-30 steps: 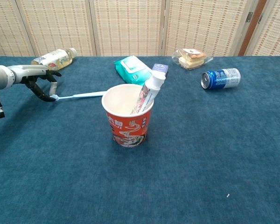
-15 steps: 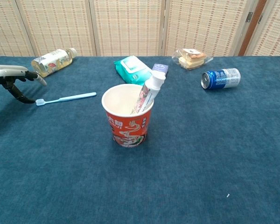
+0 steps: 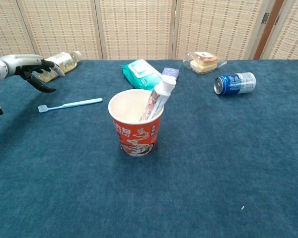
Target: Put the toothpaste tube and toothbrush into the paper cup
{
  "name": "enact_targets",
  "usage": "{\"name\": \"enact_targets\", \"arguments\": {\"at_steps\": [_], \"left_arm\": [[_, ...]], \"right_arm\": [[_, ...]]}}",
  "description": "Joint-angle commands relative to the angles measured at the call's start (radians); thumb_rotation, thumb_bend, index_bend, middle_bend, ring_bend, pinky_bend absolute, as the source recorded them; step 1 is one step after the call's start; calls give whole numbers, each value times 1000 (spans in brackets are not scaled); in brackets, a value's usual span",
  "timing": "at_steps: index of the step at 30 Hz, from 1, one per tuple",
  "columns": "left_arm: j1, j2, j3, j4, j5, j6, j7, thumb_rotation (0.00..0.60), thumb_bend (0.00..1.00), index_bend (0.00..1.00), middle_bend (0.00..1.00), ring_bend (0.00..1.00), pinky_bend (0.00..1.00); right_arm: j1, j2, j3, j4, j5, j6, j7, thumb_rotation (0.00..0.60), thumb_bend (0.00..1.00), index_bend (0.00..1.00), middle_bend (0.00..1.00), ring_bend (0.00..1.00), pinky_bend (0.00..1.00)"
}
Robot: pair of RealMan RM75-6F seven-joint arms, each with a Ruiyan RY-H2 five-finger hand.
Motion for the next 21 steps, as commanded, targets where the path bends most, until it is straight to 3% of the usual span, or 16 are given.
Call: {"name": "enact_targets", "arguments": {"at_steps": [1,5,21], "left_arm": [[-20,-26,-10,29,2,-15,-16,600,319,144,0,0,0],[-39,-49,-8,58,16,-43,-42,600,319,6,0,0,0],[-68,-81,3,73,58,-102,-116,600,240,0,0,0,0]], "right_arm": [[0,1,0,1,1,0,0,600,185,251,31,0,115],[-4,2,-1,3,5,0,2,600,184,250,31,0,115],[-6,-9,-6,20,6,-10,16,600,185,250,31,0,115]]}}
